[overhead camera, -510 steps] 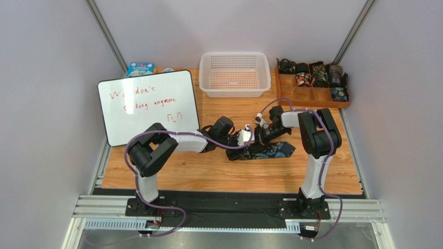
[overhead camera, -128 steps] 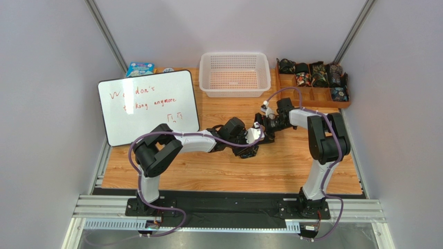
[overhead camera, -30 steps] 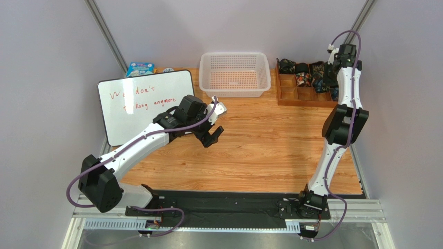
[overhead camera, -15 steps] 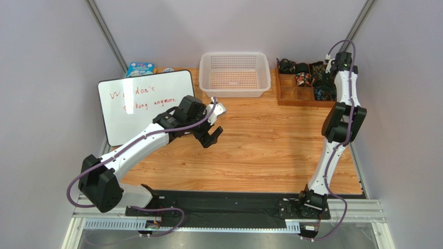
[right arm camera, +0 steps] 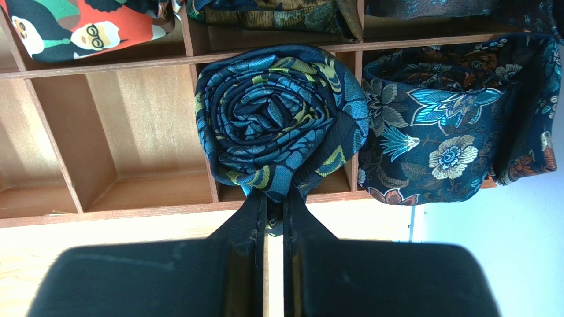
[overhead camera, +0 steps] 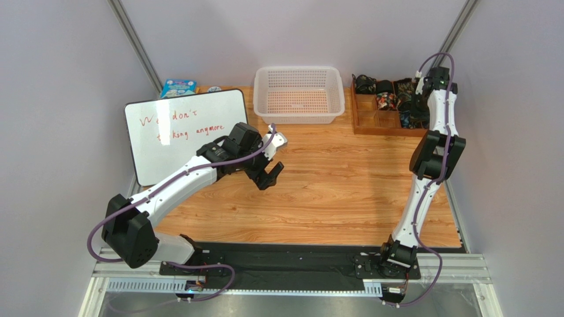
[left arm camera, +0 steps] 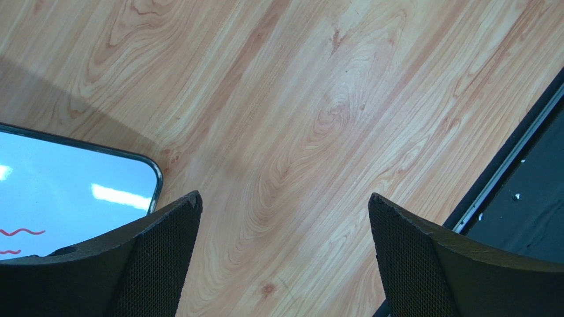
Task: Roll the ties
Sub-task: Place the tie in the storage box.
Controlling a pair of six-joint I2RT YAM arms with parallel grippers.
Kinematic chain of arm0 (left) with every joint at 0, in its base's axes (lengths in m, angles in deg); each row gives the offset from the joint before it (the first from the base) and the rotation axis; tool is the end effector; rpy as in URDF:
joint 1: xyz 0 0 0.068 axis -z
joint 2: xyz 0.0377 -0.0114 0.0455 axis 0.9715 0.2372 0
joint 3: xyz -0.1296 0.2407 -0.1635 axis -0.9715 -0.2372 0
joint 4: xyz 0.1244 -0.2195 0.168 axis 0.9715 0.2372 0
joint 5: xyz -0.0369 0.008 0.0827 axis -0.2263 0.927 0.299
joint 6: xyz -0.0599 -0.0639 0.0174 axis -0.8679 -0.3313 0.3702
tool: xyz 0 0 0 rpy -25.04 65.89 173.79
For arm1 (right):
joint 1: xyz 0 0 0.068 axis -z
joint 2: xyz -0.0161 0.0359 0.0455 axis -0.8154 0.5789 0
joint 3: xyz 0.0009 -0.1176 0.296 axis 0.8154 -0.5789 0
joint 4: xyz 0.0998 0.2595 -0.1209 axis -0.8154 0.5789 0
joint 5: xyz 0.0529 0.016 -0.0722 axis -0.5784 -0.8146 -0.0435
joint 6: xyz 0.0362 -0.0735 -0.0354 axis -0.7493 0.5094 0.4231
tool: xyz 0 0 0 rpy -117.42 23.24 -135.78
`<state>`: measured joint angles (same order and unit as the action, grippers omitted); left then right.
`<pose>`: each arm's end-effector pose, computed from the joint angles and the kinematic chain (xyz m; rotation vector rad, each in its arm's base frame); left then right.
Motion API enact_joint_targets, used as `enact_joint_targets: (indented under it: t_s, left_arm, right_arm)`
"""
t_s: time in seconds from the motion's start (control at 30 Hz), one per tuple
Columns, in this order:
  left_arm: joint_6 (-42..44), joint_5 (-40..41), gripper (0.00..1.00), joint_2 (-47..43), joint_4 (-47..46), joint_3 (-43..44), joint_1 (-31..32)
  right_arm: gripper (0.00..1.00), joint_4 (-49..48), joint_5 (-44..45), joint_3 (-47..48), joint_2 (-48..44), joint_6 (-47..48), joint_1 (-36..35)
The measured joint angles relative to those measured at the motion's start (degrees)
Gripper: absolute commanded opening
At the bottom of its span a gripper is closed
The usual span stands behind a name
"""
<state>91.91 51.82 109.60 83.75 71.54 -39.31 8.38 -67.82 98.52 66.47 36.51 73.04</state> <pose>0.2653 -0.2261 0.2861 1.0916 2.2055 -0.5355 0.5833 -0.1899 0.2218 0.1009 2.6852 -0.1065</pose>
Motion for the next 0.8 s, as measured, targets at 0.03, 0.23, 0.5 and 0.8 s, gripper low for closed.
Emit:
enact_joint_targets:
  t_s: [0.03,0.23,0.5,0.8]
  left_arm:
    - [-0.15,-0.04,0.99,0.0,0.15,0.0,0.0]
    - [-1.14,-0.2,0.99,0.0,0.61,-0.09,0.0]
    - [-2.54,-1.09,1.0,-0.09,0.57,-1.25,0.0]
    - [-3.32,-2.14,1.0,-0.09,0.63,-1.25,0.0]
  right_arm:
    - [0.0,0.07,-0.11,0.0,0.0,0.07,0.04]
    - [0.0,0.66,0.46,-0.24,-0.61,2.75,0.02]
    - [0.0,3.54,0.96,1.4,-0.79,6.25,-0.17]
    - [0.0,5.95,3.26,5.66,0.87,6.93,-0.5]
